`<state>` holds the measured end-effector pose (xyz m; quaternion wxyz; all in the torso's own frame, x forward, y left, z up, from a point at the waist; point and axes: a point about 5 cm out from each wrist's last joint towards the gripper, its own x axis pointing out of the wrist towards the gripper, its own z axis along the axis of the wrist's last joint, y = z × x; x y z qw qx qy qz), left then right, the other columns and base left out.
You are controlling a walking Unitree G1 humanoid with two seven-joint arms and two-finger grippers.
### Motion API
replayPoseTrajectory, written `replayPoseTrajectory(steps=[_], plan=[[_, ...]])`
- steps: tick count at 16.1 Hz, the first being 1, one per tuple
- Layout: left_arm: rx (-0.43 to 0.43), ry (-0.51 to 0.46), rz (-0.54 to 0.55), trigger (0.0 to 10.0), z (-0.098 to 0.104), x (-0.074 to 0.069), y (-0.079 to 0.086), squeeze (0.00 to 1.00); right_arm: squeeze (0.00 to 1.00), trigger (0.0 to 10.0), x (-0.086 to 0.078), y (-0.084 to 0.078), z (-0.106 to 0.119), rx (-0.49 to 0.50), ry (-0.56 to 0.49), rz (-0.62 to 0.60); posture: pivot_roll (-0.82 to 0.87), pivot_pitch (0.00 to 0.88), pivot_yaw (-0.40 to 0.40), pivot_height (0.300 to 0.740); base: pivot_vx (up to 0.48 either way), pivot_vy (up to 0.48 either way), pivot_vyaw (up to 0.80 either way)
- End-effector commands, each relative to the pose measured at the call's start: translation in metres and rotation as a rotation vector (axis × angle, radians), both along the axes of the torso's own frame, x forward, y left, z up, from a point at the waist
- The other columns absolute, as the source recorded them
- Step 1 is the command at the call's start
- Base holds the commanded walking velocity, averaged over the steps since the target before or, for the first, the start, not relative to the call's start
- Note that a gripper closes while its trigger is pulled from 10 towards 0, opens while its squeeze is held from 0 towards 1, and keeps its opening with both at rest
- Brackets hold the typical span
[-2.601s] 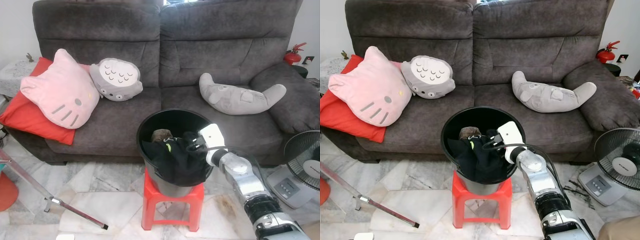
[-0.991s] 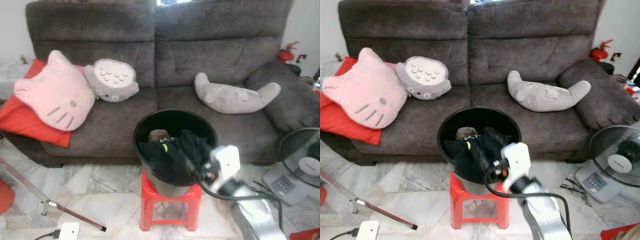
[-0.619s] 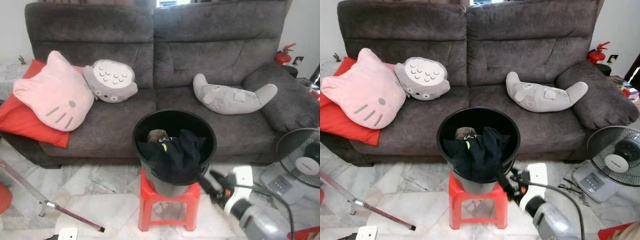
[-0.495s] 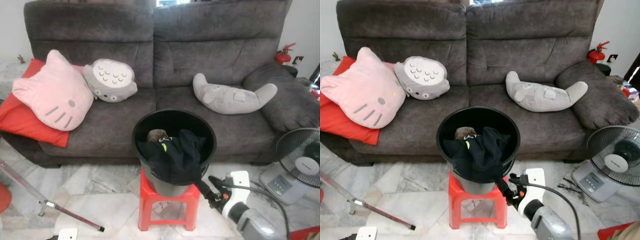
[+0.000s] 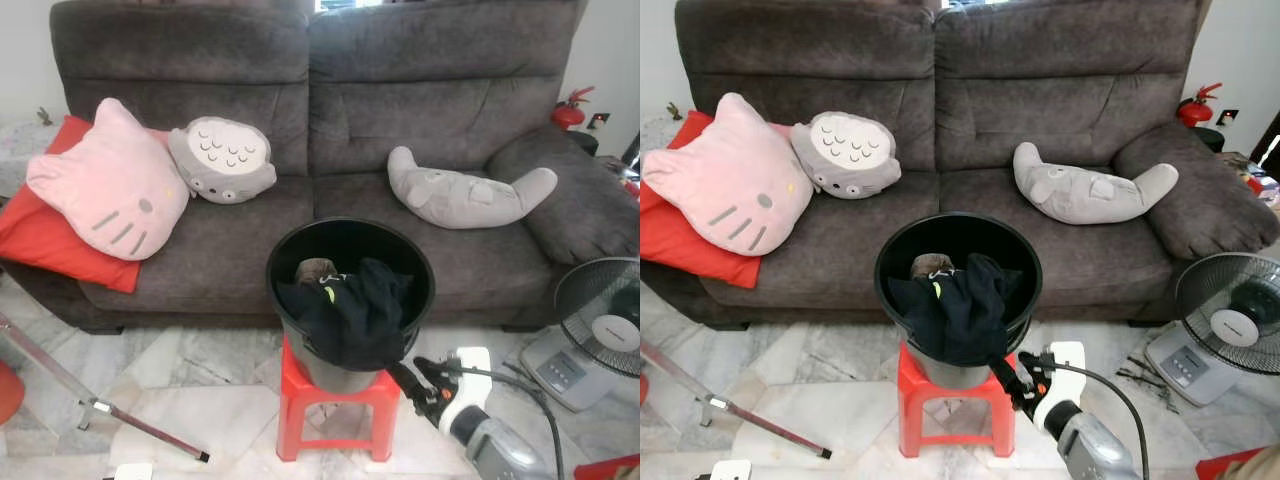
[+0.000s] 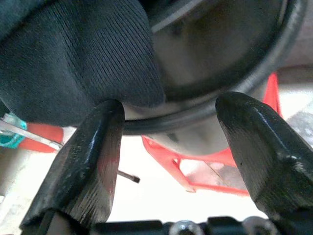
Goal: Hang hanger
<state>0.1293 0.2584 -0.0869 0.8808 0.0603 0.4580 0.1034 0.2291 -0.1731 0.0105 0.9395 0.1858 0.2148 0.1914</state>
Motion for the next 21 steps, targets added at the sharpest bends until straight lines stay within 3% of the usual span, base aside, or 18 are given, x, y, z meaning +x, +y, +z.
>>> replayPoseTrajectory(steps=[1,13,14,15,16,17,21], plan=[[0.013,0.011,0.002,10.0,-0.0007,-0.0032,0.0013,0.0,0.0,10.0,0.0025,0.0007,0.0015,0.044,-0.027,0.002,-0.02,0.0,0.018,0.74,0.0,0.0,0.0],[0.026,0.006,-0.016,10.0,-0.0004,-0.0044,0.0019,0.0,0.0,10.0,-0.0045,0.0074,-0.0009,0.139,-0.078,0.061,-0.01,0.0,0.026,0.74,0.0,0.0,0.0],[0.027,0.005,-0.018,10.0,-0.0003,-0.004,0.0018,0.0,0.0,7.9,-0.0044,0.0087,-0.0001,0.149,-0.085,0.068,-0.01,0.0,0.028,0.74,0.0,0.0,0.0],[0.027,0.006,-0.021,10.0,-0.0003,-0.004,0.0016,0.0,0.0,1.0,-0.0044,0.0091,0.0003,0.148,-0.09,0.074,-0.01,0.0,0.029,0.74,0.0,0.0,0.0],[0.027,0.006,-0.021,10.0,-0.0003,-0.004,0.0016,0.0,0.0,1.0,-0.0044,0.0093,0.0005,0.151,-0.092,0.075,-0.01,0.0,0.029,0.74,0.0,0.0,0.0],[0.028,0.005,-0.022,10.0,-0.0002,-0.004,0.0018,0.0,0.0,0.0,-0.0045,0.0096,0.0008,0.153,-0.095,0.078,-0.01,0.0,0.03,0.74,0.0,0.0,0.0],[0.032,0.02,-0.019,10.0,-0.0004,-0.0069,0.0053,0.0,0.0,0.0,-0.003,0.0087,0.0007,0.148,-0.102,0.078,-0.01,0.0,0.032,0.74,0.0,0.0,0.0]])
